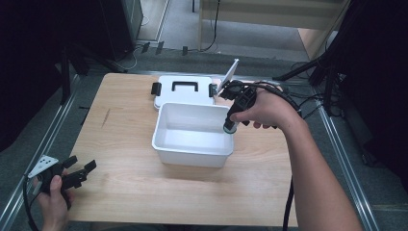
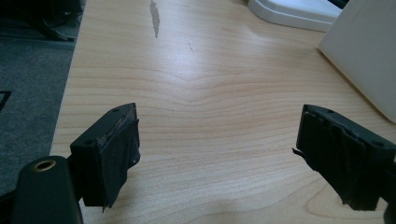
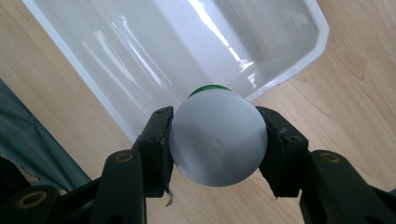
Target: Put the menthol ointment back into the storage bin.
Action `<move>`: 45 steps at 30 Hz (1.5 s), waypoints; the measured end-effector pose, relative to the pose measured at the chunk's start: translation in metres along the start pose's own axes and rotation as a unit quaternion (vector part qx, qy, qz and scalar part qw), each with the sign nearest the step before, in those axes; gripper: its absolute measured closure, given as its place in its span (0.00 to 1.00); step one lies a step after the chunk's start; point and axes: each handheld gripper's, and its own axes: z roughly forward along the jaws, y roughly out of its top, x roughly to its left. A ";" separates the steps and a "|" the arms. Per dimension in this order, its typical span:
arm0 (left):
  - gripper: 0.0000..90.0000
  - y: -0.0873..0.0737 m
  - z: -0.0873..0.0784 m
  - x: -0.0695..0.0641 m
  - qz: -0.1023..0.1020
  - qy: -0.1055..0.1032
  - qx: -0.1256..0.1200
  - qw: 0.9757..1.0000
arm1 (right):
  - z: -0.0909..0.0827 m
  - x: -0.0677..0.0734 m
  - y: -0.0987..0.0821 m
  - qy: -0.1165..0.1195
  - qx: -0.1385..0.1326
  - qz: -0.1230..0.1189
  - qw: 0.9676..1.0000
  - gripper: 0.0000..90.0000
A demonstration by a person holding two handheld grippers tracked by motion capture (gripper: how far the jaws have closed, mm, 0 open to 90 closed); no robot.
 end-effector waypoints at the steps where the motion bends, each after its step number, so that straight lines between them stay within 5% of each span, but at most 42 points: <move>1: 0.16 0.000 0.000 0.000 0.000 0.000 0.000 1.000 | 0.001 0.001 0.001 0.001 0.000 -0.001 1.000 0.57; 27: 0.16 0.000 0.000 0.001 -0.004 -0.002 -0.002 1.000 | 0.031 0.014 0.023 0.006 0.004 -0.029 1.000 0.57; 45: 0.16 0.000 0.000 0.001 -0.004 -0.002 -0.002 1.000 | 0.069 0.016 0.025 0.009 0.012 -0.056 0.998 0.57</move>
